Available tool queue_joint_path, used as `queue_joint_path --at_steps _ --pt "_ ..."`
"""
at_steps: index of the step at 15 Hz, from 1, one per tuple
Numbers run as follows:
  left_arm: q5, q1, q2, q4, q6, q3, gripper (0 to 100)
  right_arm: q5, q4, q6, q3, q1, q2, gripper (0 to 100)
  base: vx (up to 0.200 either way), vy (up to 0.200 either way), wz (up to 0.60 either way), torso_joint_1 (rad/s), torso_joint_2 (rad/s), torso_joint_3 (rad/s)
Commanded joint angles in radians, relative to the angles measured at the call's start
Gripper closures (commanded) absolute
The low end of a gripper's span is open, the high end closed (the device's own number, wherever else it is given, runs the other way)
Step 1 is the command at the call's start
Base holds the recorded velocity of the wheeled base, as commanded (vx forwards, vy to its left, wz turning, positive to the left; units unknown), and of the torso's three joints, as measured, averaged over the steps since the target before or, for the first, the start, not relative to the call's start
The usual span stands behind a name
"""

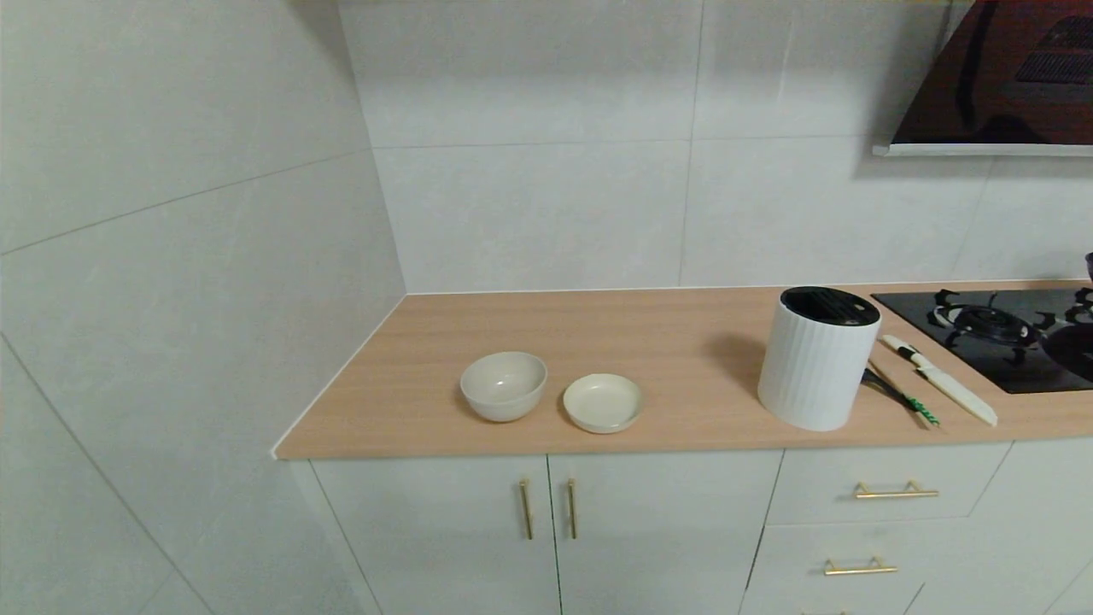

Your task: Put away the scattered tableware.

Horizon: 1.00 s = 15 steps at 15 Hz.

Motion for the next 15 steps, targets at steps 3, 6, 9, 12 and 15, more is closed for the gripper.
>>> queue_joint_path --at_steps 3,6,9,12,15 --pt "0.000 0.000 0.000 0.000 0.001 0.000 0 0.000 0.000 0.000 0.000 0.000 0.000 0 0.000 0.133 0.00 0.000 0.00 0.003" --pt "0.000 0.000 0.000 0.000 0.001 0.000 0 0.000 0.000 0.000 0.000 0.000 0.000 0 0.000 0.000 0.00 0.000 0.00 0.000" --pt "0.000 0.000 0.000 0.000 0.003 0.000 0 0.000 0.000 0.000 0.000 0.000 0.000 0 0.000 0.000 0.00 0.000 0.00 0.000" --pt "0.000 0.000 0.000 0.000 0.003 0.000 0 0.000 0.000 0.000 0.000 0.000 0.000 0 0.000 0.000 0.00 0.000 0.00 0.000" --pt "0.000 0.000 0.000 0.000 0.003 0.000 0 0.000 0.000 0.000 0.000 0.000 0.000 0 0.000 0.000 0.00 0.000 0.00 0.000"
